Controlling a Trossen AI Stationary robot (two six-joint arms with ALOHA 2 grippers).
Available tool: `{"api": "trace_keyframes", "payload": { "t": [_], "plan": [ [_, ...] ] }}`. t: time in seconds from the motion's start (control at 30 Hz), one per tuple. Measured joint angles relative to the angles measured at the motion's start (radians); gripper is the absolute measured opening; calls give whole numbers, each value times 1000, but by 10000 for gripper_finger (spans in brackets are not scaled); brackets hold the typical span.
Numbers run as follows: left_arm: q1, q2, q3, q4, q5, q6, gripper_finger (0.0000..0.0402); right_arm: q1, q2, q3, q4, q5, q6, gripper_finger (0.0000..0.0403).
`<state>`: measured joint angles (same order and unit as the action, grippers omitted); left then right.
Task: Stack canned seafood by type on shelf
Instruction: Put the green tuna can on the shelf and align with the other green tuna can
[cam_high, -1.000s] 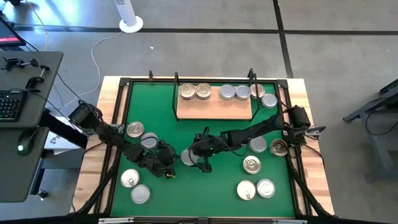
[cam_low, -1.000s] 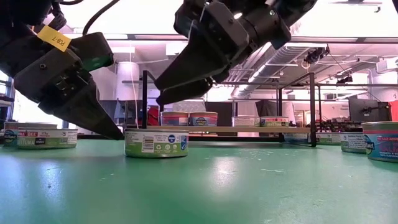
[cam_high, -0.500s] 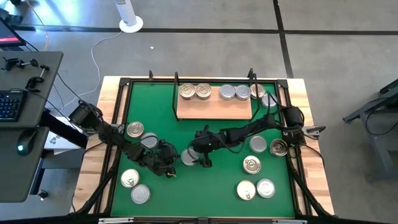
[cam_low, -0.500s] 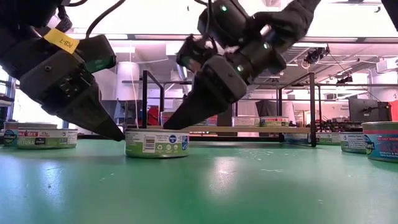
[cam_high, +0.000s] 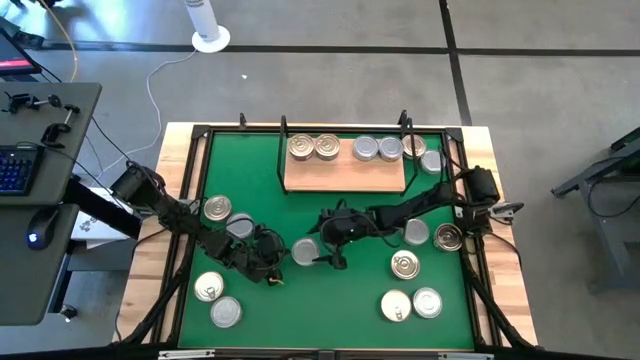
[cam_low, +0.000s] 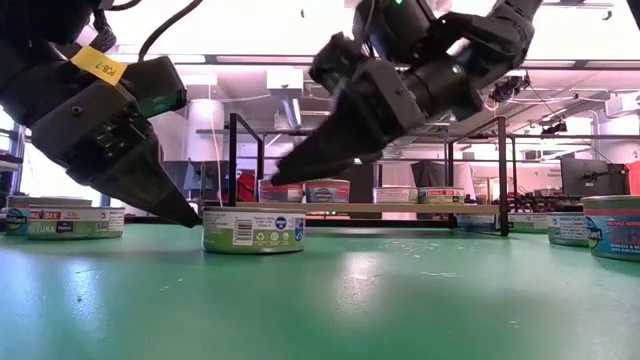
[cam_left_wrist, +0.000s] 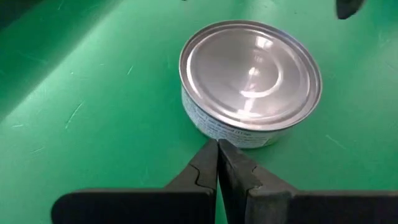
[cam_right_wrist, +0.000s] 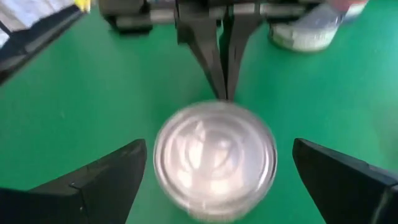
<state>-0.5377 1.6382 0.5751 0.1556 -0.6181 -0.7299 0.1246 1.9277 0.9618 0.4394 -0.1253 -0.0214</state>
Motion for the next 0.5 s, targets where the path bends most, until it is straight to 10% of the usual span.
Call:
{"api": "trace_keyframes", "payload": {
  "t": [0.5],
  "plan": [
    [16,1,-5,89,29,-44,0,39,194,4,211,68,60,399]
  ]
}}
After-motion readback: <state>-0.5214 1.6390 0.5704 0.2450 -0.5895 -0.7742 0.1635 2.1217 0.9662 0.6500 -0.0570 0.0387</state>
